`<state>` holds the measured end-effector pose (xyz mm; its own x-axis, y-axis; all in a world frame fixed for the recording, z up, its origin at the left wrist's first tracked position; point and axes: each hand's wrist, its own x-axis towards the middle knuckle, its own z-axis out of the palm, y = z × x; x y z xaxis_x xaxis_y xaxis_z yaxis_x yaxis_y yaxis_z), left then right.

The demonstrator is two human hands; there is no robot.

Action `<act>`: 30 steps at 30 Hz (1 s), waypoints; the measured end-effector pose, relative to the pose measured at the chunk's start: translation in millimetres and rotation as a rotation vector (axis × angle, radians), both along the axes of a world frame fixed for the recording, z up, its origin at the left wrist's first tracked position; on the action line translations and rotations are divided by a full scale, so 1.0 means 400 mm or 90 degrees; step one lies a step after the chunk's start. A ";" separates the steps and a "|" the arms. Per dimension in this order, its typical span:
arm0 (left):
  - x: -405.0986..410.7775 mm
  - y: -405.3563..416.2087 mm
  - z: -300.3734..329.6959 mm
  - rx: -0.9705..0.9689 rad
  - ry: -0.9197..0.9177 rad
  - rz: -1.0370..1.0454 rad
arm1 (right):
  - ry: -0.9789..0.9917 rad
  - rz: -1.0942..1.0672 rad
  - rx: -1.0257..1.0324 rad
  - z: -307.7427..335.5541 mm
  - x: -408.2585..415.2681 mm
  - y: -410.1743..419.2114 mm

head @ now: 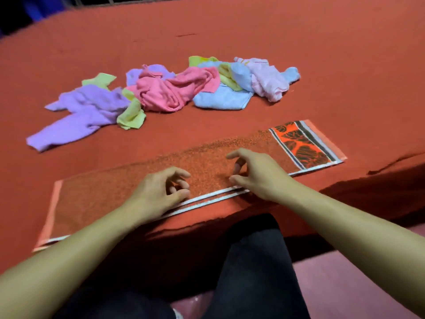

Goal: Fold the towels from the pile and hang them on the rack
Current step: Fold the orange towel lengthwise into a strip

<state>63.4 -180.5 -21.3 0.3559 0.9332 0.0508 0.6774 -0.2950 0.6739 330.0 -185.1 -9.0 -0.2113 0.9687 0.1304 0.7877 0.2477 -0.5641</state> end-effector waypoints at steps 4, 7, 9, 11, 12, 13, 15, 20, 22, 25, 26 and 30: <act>-0.152 -0.077 -0.014 0.017 0.046 0.040 | -0.063 0.127 0.029 -0.011 -0.155 -0.005; -0.200 -0.110 -0.038 0.088 0.105 0.034 | -0.114 0.172 0.022 -0.022 -0.209 -0.007; -0.206 -0.116 -0.048 0.141 0.135 0.021 | -0.142 0.185 0.026 -0.024 -0.216 -0.009; -0.205 -0.113 -0.053 0.187 0.161 -0.002 | -0.158 0.175 0.026 -0.023 -0.206 -0.013; -0.204 -0.111 -0.054 0.196 0.165 -0.009 | -0.160 0.165 0.024 -0.022 -0.198 -0.015; -0.203 -0.109 -0.055 0.195 0.159 -0.010 | -0.159 0.154 0.022 -0.022 -0.189 -0.018; -0.203 -0.105 -0.054 0.174 0.124 0.003 | -0.156 0.137 0.019 -0.021 -0.173 -0.022; -0.202 -0.101 -0.047 0.125 0.063 0.024 | -0.159 0.130 0.066 -0.026 -0.168 -0.035; -0.203 -0.106 -0.042 0.130 0.033 0.030 | -0.139 0.124 0.078 -0.025 -0.166 -0.039; -0.210 -0.119 -0.038 0.153 0.014 0.048 | -0.101 0.127 0.079 -0.025 -0.156 -0.045; -0.211 -0.124 -0.041 0.153 0.023 0.046 | -0.102 0.137 0.073 -0.027 -0.154 -0.048; -0.211 -0.144 -0.059 0.172 0.048 0.005 | -0.164 0.174 0.047 -0.036 -0.161 -0.052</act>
<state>-21.1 -238.0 -44.9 0.3615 0.8921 0.2712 0.7252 -0.4518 0.5195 265.5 -206.0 -23.4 -0.4951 0.8622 0.1066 0.8006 0.5005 -0.3295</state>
